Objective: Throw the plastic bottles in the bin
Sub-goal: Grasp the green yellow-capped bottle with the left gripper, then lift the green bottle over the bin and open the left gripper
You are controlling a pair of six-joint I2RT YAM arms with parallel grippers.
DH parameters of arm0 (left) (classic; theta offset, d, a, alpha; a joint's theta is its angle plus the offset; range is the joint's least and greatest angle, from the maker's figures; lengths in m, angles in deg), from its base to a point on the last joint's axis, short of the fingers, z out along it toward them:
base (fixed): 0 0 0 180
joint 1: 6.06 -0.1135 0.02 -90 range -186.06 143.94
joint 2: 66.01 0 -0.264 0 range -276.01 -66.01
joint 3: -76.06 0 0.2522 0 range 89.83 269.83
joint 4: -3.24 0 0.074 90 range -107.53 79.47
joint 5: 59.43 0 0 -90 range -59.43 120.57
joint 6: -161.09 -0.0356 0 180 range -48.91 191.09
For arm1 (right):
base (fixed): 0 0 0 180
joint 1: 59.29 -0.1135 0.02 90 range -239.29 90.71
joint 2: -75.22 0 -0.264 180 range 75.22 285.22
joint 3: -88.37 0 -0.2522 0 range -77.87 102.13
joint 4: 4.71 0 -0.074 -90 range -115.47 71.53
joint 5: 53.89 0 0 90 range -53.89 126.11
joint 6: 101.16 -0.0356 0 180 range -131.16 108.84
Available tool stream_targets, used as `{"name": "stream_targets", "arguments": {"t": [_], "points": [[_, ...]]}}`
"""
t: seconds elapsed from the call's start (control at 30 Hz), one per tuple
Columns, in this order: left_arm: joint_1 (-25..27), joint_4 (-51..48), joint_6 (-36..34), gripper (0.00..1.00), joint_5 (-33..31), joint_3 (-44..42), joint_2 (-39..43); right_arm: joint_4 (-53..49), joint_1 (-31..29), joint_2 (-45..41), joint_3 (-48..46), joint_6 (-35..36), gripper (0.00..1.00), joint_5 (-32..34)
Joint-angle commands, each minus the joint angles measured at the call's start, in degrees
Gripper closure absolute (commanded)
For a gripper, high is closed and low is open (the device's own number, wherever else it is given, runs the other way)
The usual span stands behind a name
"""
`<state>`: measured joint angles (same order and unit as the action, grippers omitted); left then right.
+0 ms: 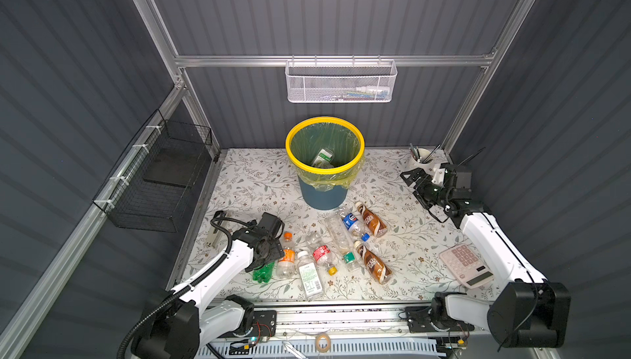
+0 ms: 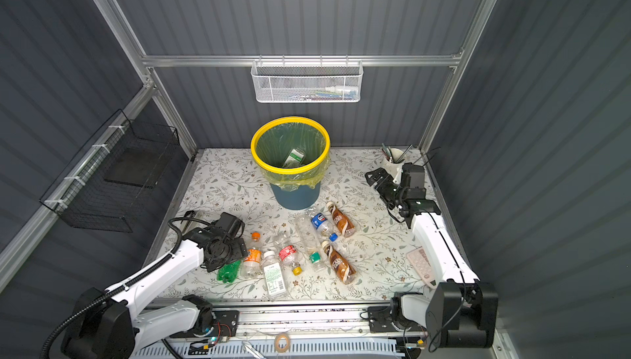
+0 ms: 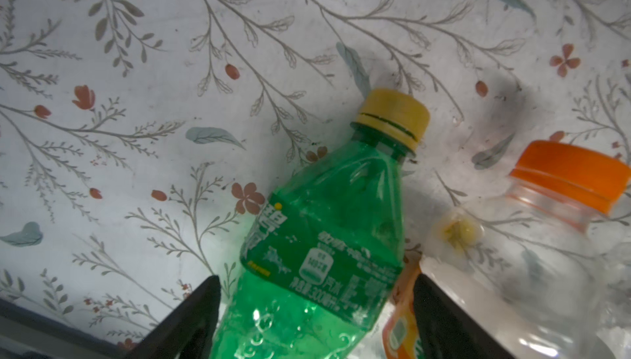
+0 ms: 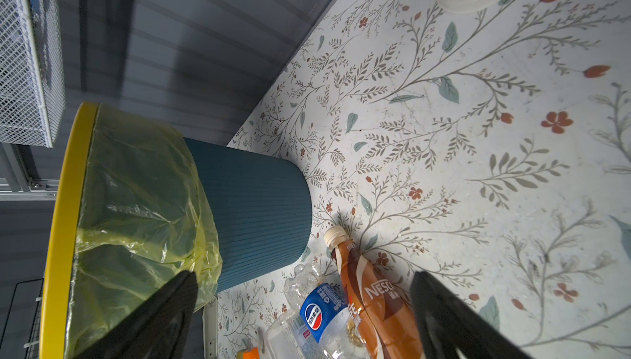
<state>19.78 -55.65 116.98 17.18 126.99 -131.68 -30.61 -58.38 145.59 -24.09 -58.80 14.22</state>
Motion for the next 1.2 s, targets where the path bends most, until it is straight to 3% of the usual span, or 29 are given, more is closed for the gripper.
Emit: {"name": "stream_targets", "arguments": {"t": [0.0, 0.6, 0.8, 0.97, 1.07, 1.17], "points": [[0.3, 1.7, -0.7, 0.12, 1.1, -0.8, -1.5, 1.4, 0.5, -0.3, -0.7, -0.7, 0.01, -0.8], [0.3, 8.0, -1.1, 0.22, 2.1, -2.0, -7.9, 2.7, 3.2, -1.0, -3.3, -1.9, 0.01, -2.5], [0.3, 9.4, -0.7, 0.38, 2.2, -2.0, -8.4, 2.8, 6.0, -2.6, -4.3, -1.7, 0.01, -2.9], [0.0, 7.3, 0.8, 0.39, -1.0, 0.0, -4.0, 2.1, 8.2, -4.4, -6.0, -1.2, 0.01, -3.1], [-2.6, 5.8, 1.0, 0.40, -1.9, 2.0, 0.0, 1.8, 9.8, -5.4, -6.9, -1.2, 0.01, -3.6], [-10.4, 6.7, -1.2, 0.41, 2.1, 4.5, 4.0, 1.3, 11.1, -5.9, -7.5, -1.0, 0.01, -3.7]]}}
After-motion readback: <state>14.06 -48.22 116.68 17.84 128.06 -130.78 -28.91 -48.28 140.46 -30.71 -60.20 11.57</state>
